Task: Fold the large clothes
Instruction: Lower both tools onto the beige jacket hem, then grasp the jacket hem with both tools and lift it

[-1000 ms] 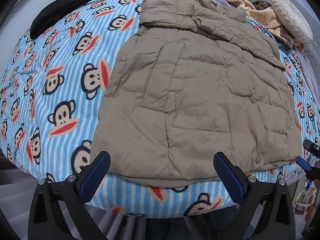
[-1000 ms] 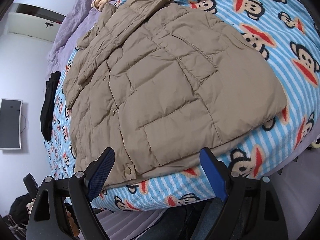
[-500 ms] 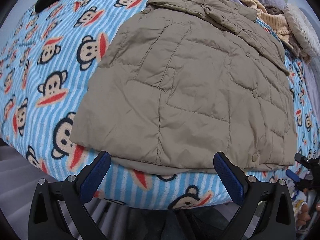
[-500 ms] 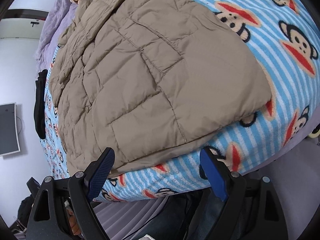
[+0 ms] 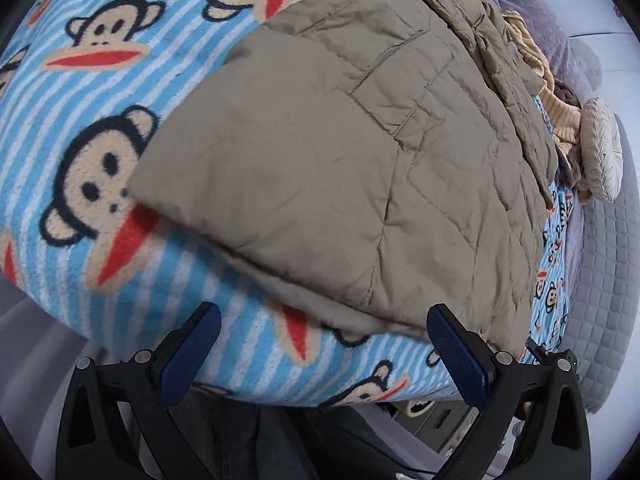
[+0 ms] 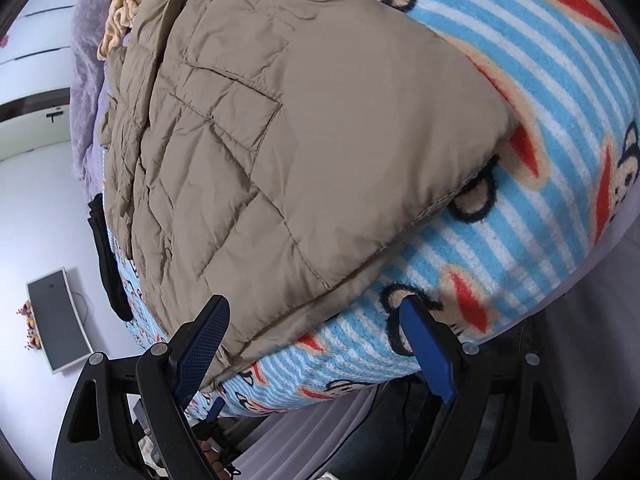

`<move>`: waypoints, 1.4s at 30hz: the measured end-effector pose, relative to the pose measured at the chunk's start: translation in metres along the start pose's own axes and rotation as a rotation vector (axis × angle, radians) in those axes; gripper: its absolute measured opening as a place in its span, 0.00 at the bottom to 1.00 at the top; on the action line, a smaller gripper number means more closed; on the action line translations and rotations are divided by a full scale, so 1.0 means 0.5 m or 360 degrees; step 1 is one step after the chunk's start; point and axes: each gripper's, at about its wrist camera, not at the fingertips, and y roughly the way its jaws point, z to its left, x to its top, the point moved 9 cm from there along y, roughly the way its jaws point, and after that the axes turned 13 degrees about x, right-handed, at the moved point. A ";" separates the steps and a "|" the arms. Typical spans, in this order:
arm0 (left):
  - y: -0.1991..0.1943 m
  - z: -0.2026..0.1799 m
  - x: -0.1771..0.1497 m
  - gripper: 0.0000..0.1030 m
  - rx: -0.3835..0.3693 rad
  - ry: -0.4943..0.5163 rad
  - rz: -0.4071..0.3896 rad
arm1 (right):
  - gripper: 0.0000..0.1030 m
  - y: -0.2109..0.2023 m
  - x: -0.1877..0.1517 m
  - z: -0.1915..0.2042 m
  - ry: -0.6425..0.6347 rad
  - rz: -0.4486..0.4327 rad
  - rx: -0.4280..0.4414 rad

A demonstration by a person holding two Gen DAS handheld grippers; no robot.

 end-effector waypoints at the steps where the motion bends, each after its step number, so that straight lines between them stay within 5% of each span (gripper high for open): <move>1: 0.004 -0.012 0.007 1.00 -0.0008 0.0015 -0.0009 | 0.86 0.001 0.005 -0.004 0.0024 -0.0016 0.0018; 11: 0.028 -0.087 0.085 0.99 -0.0022 0.0050 -0.0049 | 0.87 0.019 0.058 0.001 0.0191 -0.0171 0.0235; 12: 0.026 -0.092 0.088 0.91 -0.0021 0.0059 -0.0057 | 0.87 0.022 0.061 0.004 0.0194 -0.0173 0.0241; 14: 0.027 -0.099 0.092 0.58 -0.0011 0.0103 -0.0050 | 0.83 0.025 0.060 0.010 0.0204 -0.0180 0.0240; 15: 0.027 -0.098 0.093 0.39 -0.0010 0.0122 -0.0035 | 0.77 0.029 0.056 0.012 0.0209 -0.0180 0.0248; 16: 0.024 -0.096 0.097 0.22 -0.0028 0.0134 -0.0026 | 0.60 0.031 0.053 0.011 0.0217 -0.0177 0.0246; 17: 0.017 -0.095 0.100 0.20 -0.0048 0.0141 -0.0028 | 0.36 0.032 0.049 0.007 0.0223 -0.0172 0.0223; 19: -0.005 -0.091 0.108 0.13 -0.0061 0.0162 -0.0073 | 0.11 0.027 0.046 0.003 0.0203 -0.0178 0.0200; 33: -0.194 -0.178 0.188 0.13 -0.0165 0.0433 -0.0406 | 0.08 -0.042 0.067 0.164 -0.0231 -0.0307 0.0171; 42: -0.285 -0.271 0.287 0.13 -0.0124 0.0409 -0.0656 | 0.08 -0.067 0.161 0.341 -0.0610 -0.0285 0.0161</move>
